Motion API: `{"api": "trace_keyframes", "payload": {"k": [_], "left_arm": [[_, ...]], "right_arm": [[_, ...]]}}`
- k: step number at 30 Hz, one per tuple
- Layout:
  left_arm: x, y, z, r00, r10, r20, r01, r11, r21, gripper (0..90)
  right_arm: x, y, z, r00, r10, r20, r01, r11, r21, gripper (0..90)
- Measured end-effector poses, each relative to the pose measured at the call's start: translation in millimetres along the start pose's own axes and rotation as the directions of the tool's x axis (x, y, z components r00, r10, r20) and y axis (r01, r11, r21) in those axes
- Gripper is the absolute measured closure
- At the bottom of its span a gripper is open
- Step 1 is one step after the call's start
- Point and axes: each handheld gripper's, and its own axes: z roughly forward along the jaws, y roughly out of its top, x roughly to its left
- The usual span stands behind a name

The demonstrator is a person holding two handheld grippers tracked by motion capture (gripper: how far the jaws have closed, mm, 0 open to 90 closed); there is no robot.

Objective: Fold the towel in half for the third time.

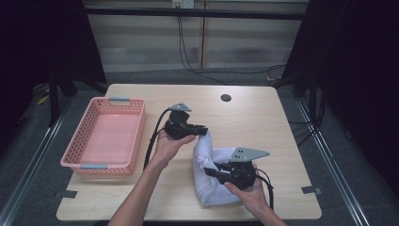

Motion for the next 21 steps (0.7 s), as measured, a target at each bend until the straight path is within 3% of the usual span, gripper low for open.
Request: {"api": "trace_keyframes", "payload": {"k": [9, 21], "left_arm": [[-6.1, -4.4, 31.8, 0.9996, -0.007, 0.026, 0.005, 0.9987, 0.051, 79.9], [-18.3, -7.5, 83.2, 0.9966, -0.032, 0.076, 0.027, 0.9972, 0.07, 78.6]], "right_arm": [[-10.2, -20.7, -22.5, 0.9987, 0.034, 0.038, -0.034, 0.999, 0.015, 71.4], [-29.5, -54.5, -55.4, 0.9924, 0.075, 0.097, -0.081, 0.995, 0.065, 66.5]]}}
